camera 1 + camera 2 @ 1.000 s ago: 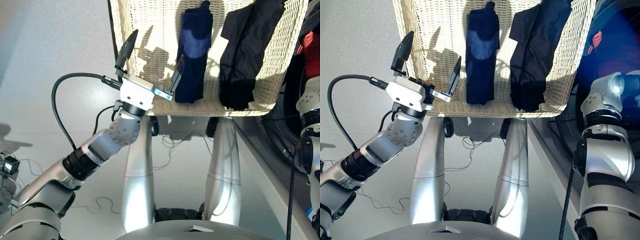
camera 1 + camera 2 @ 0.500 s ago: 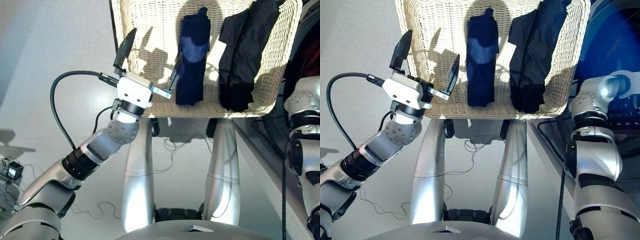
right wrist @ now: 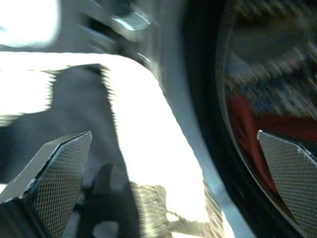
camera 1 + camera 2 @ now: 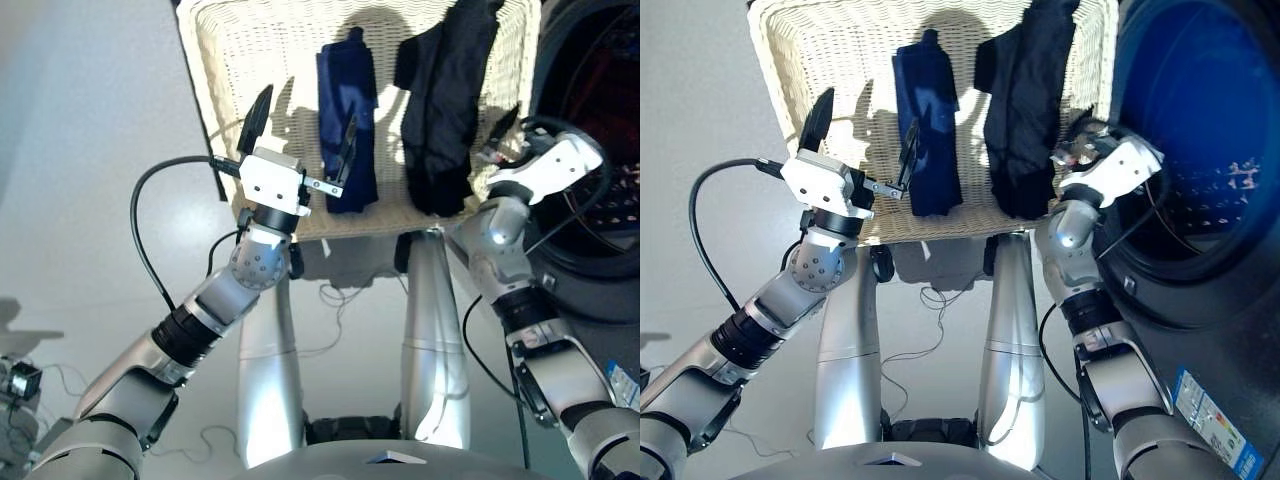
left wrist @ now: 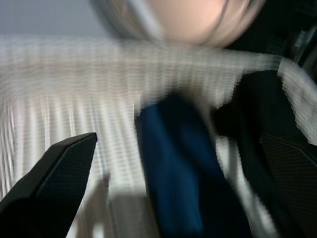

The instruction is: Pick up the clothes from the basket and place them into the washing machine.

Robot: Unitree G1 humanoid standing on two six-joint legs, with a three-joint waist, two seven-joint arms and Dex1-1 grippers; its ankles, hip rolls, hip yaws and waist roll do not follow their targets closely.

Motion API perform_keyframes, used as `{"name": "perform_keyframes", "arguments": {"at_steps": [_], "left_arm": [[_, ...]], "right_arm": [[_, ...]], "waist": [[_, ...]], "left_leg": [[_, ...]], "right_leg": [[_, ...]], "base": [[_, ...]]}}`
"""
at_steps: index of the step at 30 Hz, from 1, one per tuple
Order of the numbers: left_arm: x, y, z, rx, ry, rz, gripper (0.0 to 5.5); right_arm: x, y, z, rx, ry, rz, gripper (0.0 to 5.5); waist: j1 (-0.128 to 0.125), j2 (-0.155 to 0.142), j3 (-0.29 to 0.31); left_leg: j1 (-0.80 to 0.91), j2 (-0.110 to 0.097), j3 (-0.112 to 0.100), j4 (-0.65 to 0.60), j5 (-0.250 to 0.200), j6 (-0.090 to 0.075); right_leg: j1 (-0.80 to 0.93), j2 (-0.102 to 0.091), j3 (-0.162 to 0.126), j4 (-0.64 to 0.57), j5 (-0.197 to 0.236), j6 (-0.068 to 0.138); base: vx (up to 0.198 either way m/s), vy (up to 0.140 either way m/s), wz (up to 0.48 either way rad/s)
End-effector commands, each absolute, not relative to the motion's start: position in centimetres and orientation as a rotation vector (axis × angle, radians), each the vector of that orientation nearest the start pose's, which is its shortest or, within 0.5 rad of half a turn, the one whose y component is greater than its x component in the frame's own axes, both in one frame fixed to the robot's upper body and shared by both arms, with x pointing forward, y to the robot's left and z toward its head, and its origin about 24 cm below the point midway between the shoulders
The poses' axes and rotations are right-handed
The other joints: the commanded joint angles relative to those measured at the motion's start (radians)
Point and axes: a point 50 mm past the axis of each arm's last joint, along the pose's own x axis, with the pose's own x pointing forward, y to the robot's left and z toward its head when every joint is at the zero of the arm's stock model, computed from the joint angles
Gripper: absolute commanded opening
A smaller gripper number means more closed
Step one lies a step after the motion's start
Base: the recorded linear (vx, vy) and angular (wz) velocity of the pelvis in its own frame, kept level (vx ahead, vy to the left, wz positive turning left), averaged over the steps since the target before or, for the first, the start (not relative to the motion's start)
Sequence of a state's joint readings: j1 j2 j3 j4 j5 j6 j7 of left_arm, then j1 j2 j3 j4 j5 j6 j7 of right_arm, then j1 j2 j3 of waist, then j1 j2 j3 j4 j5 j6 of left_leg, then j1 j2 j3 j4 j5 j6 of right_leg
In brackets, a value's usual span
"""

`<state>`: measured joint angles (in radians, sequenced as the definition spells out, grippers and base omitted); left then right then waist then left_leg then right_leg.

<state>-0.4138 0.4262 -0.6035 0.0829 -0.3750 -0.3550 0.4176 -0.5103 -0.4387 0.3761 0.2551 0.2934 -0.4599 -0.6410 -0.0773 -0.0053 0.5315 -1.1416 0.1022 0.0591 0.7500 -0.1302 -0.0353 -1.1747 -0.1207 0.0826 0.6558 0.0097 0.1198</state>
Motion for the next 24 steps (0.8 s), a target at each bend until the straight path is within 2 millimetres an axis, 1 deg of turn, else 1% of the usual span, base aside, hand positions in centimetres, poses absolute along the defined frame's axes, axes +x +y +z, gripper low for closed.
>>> {"name": "perform_keyframes", "arguments": {"at_steps": [1, 2, 3, 4, 5, 7, 8, 9, 10, 12, 17, 20, 21, 22, 23, 24], "left_arm": [[29.0, 9.2, 11.3, -0.102, -0.377, -0.223, 5.50], [29.2, 9.0, 10.9, -0.110, -0.352, -0.218, 5.50], [29.2, 9.0, 10.9, -0.111, -0.352, -0.218, 5.50], [29.9, 8.5, 10.4, -0.147, -0.303, -0.202, 5.50], [30.0, 8.5, 10.4, -0.148, -0.304, -0.202, 5.50], [31.0, 7.9, 10.3, -0.167, -0.271, -0.179, 5.50], [31.4, 7.8, 10.3, -0.178, -0.259, -0.162, 5.50], [31.5, 7.7, 10.3, -0.179, -0.259, -0.162, 5.50], [32.0, 7.2, 10.2, -0.215, -0.228, -0.138, 5.50], [32.7, 6.9, 10.3, -0.270, -0.198, -0.101, 5.50], [34.2, 6.5, 10.6, -0.319, -0.145, -0.042, 5.50], [35.1, 6.3, 10.8, -0.333, -0.119, -0.009, 5.50], [35.1, 6.3, 10.8, -0.333, -0.119, -0.008, 5.50], [35.8, 6.5, 10.9, -0.338, -0.096, 0.026, 5.50], [35.8, 6.5, 10.9, -0.338, -0.096, 0.026, 5.50], [36.3, 6.6, 10.9, -0.356, -0.068, 0.053, 5.50]], "right_arm": [[30.1, -14.4, 20.4, -0.142, -0.861, -0.075, 5.50], [29.9, -14.1, 20.9, -0.162, -0.888, -0.062, 5.50], [29.9, -14.1, 20.9, -0.162, -0.888, -0.062, 5.50], [29.3, -12.9, 22.1, -0.206, -0.954, -0.009, 5.50], [29.3, -12.9, 22.1, -0.207, -0.954, -0.009, 5.50], [28.3, -11.5, 23.6, -0.285, -1.055, 0.046, 5.50], [28.1, -11.1, 24.0, -0.309, -1.077, 0.063, 5.50], [28.1, -11.1, 24.0, -0.309, -1.078, 0.063, 5.50], [27.7, -10.1, 24.3, -0.322, -1.100, 0.109, 5.50], [27.2, -8.8, 24.8, -0.300, -1.122, 0.172, 5.50], [26.5, -5.9, 25.2, -0.220, -1.123, 0.327, 5.50], [26.3, -4.4, 25.4, -0.190, -1.117, 0.387, 5.50], [26.3, -4.4, 25.4, -0.190, -1.118, 0.388, 5.50], [26.0, -3.6, 25.5, -0.167, -1.111, 0.429, 5.50], [26.0, -3.6, 25.5, -0.168, -1.111, 0.430, 5.50], [25.8, -2.9, 25.7, -0.144, -1.111, 0.464, 5.50]], "waist": [[0.001, -0.016, -0.012], [-0.001, -0.022, -0.012], [-0.002, -0.022, -0.012], [-0.007, -0.032, -0.012], [-0.008, -0.032, -0.012], [-0.017, -0.046, -0.012], [-0.020, -0.050, -0.012], [-0.021, -0.050, -0.012], [-0.026, -0.056, -0.012], [-0.030, -0.061, -0.012], [-0.039, -0.068, -0.012], [-0.045, -0.071, -0.012], [-0.046, -0.071, -0.012], [-0.048, -0.075, -0.012], [-0.049, -0.075, -0.012], [-0.051, -0.078, -0.012]], "left_leg": [[0.041, -0.014, -0.007, -0.089, 0.015, -0.013], [0.042, -0.013, -0.007, -0.088, 0.016, -0.013], [0.042, -0.013, -0.007, -0.088, 0.016, -0.013], [0.047, -0.010, -0.005, -0.089, 0.016, -0.015], [0.047, -0.010, -0.005, -0.089, 0.016, -0.015], [0.052, -0.007, -0.004, -0.087, 0.015, -0.018], [0.055, -0.006, -0.003, -0.086, 0.015, -0.018], [0.054, -0.006, -0.003, -0.086, 0.015, -0.018], [0.057, -0.004, -0.001, -0.085, 0.014, -0.019], [0.053, 0.000, 0.000, -0.082, 0.015, -0.020], [0.045, 0.005, 0.001, -0.068, 0.013, -0.021], [0.042, 0.007, 0.001, -0.061, 0.013, -0.023], [0.041, 0.007, 0.001, -0.061, 0.013, -0.023], [0.038, 0.010, 0.000, -0.054, 0.012, -0.025], [0.037, 0.010, 0.000, -0.054, 0.012, -0.025], [0.032, 0.012, -0.001, -0.045, 0.010, -0.026]], "right_leg": [[0.013, 0.038, 0.005, 0.050, -0.101, -0.025], [0.014, 0.037, 0.005, 0.050, -0.099, -0.024], [0.014, 0.037, 0.005, 0.050, -0.100, -0.024], [0.014, 0.039, 0.005, 0.053, -0.099, -0.024], [0.013, 0.038, 0.005, 0.054, -0.100, -0.024], [0.016, 0.040, 0.006, 0.058, -0.101, -0.024], [0.017, 0.040, 0.005, 0.062, -0.102, -0.025], [0.017, 0.040, 0.005, 0.062, -0.103, -0.025], [0.017, 0.043, 0.004, 0.065, -0.103, -0.026], [0.011, 0.045, 0.006, 0.068, -0.103, -0.028], [0.003, 0.051, 0.007, 0.079, -0.104, -0.031], [-0.003, 0.052, 0.006, 0.087, -0.104, -0.032], [-0.003, 0.052, 0.006, 0.087, -0.104, -0.032], [-0.006, 0.054, 0.005, 0.090, -0.105, -0.033], [-0.006, 0.054, 0.005, 0.090, -0.105, -0.033], [-0.012, 0.057, 0.005, 0.096, -0.106, -0.035]], "base": [[0.000, 0.000, 0.000], [0.000, 0.000, 0.000], [0.000, 0.000, 0.000], [0.000, 0.000, 0.000], [0.000, 0.000, 0.000], [0.000, 0.000, 0.000], [0.000, 0.000, 0.000], [0.000, 0.000, 0.000], [0.000, 0.000, 0.000], [0.000, 0.000, 0.000], [0.000, 0.000, 0.000], [0.000, 0.000, 0.000], [0.000, 0.000, 0.000], [0.000, 0.000, 0.000], [0.000, 0.000, 0.000], [0.000, 0.000, 0.000]]}}
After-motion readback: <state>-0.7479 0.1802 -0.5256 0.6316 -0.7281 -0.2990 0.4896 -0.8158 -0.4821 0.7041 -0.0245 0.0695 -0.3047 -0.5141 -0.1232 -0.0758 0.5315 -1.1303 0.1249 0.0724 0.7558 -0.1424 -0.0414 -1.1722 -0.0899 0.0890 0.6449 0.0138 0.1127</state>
